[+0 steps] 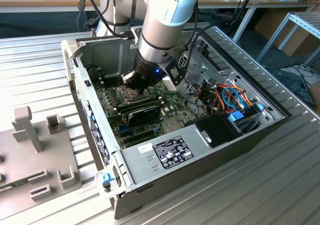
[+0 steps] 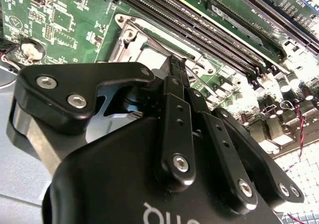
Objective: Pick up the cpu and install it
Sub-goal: 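Install the second cpu locking lever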
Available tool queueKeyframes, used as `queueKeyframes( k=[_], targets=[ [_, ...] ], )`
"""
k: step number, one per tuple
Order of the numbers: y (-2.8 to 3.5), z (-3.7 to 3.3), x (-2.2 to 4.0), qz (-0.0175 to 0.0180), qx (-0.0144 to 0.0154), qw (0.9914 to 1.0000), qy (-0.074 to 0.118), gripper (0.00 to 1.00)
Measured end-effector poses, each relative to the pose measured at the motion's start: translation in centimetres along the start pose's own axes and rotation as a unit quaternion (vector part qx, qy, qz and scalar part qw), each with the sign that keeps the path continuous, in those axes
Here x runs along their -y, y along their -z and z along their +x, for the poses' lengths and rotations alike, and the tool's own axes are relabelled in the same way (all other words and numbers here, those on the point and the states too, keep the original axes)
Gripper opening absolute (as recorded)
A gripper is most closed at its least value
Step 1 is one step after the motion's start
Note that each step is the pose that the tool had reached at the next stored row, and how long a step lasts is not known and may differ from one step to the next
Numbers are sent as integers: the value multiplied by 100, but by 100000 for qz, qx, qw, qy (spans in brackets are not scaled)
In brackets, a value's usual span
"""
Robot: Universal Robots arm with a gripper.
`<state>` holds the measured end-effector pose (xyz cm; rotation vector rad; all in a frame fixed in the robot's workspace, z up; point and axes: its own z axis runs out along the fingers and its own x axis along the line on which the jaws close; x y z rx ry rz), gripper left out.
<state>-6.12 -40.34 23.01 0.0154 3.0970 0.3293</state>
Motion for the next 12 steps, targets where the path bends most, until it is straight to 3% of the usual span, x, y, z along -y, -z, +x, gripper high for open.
queueKeyframes(
  k=[12],
  targets=[
    [-44,82,11,-4,0,100000,1,11]
  ],
)
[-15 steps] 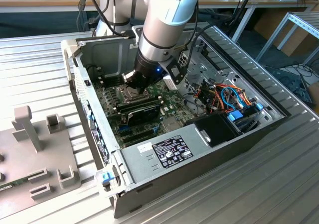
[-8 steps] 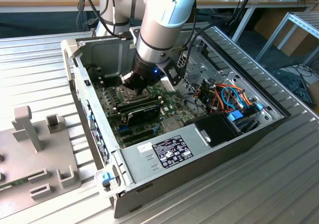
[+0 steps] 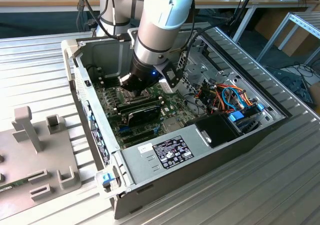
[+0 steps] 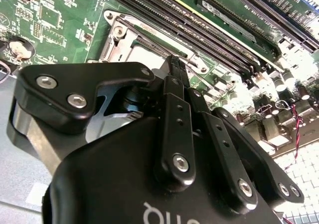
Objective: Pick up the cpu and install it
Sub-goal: 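Install the second cpu locking lever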
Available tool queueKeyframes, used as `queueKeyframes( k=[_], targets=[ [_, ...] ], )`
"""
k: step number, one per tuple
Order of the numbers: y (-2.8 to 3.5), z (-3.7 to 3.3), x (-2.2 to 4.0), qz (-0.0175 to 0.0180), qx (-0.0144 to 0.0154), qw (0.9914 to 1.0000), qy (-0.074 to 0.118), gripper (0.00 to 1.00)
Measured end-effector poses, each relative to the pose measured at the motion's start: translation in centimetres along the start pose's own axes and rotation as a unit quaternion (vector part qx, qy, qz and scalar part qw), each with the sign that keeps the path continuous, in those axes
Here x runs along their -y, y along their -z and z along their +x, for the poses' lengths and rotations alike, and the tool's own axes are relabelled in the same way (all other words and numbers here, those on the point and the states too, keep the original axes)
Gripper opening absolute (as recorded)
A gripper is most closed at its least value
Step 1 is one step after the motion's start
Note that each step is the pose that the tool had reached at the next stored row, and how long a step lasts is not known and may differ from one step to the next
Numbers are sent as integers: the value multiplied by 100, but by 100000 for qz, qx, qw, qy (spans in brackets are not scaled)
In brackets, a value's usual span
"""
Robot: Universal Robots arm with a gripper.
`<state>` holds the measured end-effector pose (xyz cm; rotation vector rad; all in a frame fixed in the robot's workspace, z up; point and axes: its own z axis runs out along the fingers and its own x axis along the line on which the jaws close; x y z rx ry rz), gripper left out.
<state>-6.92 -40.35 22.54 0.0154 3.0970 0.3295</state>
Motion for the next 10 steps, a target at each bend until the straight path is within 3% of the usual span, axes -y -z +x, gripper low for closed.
queueKeyframes(
  k=[10],
  targets=[
    [-32,88,20,0,-1,100000,0,11]
  ],
)
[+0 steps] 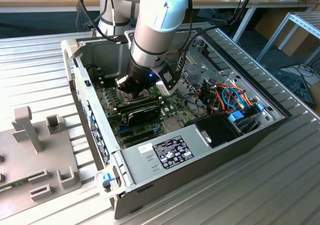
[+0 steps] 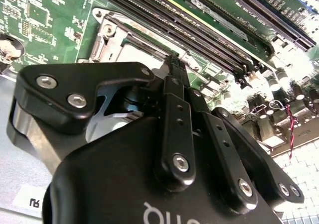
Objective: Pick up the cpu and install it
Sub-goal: 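Install the second cpu locking lever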
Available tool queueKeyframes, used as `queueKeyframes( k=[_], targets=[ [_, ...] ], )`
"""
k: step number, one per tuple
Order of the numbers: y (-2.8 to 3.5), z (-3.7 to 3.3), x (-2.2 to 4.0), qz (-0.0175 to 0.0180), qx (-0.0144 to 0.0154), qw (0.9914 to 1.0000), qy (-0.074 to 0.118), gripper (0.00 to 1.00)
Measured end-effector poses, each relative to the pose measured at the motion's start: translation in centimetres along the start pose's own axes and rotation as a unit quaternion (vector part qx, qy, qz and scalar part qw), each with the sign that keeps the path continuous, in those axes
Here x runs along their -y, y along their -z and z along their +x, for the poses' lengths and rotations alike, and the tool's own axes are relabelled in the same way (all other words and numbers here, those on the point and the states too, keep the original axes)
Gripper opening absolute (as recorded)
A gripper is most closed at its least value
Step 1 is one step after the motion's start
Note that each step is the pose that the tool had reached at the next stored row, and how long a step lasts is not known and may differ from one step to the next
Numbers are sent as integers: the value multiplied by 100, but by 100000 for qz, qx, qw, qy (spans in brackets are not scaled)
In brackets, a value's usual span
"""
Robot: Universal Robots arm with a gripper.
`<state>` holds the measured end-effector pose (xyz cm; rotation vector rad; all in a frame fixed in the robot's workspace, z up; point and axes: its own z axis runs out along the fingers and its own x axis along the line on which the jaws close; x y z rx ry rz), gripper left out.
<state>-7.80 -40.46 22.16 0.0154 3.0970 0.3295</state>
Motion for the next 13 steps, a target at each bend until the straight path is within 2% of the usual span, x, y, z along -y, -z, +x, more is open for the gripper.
queueKeyframes(
  k=[13],
  targets=[
    [-31,132,8,5,4,100000,-16,11]
  ],
)
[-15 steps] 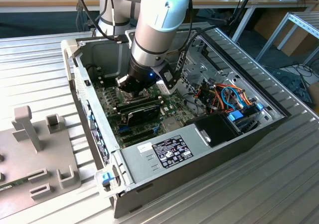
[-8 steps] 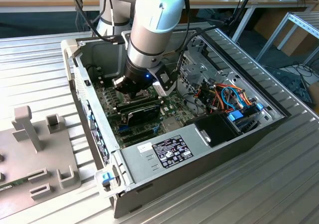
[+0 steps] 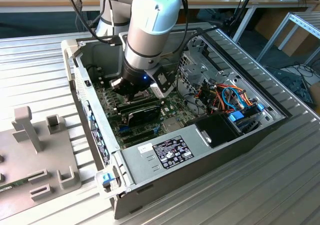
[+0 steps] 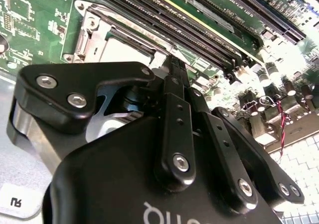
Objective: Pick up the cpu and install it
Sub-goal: 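Install the second cpu locking lever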
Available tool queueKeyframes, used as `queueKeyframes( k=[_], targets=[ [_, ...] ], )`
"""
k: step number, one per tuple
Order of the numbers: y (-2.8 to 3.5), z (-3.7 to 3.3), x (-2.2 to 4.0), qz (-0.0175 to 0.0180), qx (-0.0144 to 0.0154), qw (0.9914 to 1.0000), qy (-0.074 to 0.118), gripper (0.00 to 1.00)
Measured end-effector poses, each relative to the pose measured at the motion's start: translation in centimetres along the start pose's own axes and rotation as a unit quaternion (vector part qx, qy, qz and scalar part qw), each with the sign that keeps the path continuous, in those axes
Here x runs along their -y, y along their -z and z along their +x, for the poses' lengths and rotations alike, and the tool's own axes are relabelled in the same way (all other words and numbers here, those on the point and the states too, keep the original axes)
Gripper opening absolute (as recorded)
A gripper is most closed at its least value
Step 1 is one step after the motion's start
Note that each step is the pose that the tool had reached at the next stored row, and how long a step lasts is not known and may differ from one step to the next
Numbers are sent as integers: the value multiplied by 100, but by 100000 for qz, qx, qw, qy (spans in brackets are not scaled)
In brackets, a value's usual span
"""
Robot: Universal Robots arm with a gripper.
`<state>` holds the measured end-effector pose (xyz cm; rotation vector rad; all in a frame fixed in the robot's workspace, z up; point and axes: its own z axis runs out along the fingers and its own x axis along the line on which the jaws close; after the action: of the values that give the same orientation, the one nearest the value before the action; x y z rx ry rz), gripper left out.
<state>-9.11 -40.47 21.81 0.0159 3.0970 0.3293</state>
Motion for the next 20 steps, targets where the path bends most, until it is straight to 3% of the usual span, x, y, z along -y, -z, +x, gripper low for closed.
queueKeyframes(
  k=[20],
  targets=[
    [-75,17,16,-8,0,100000,0,11]
  ],
)
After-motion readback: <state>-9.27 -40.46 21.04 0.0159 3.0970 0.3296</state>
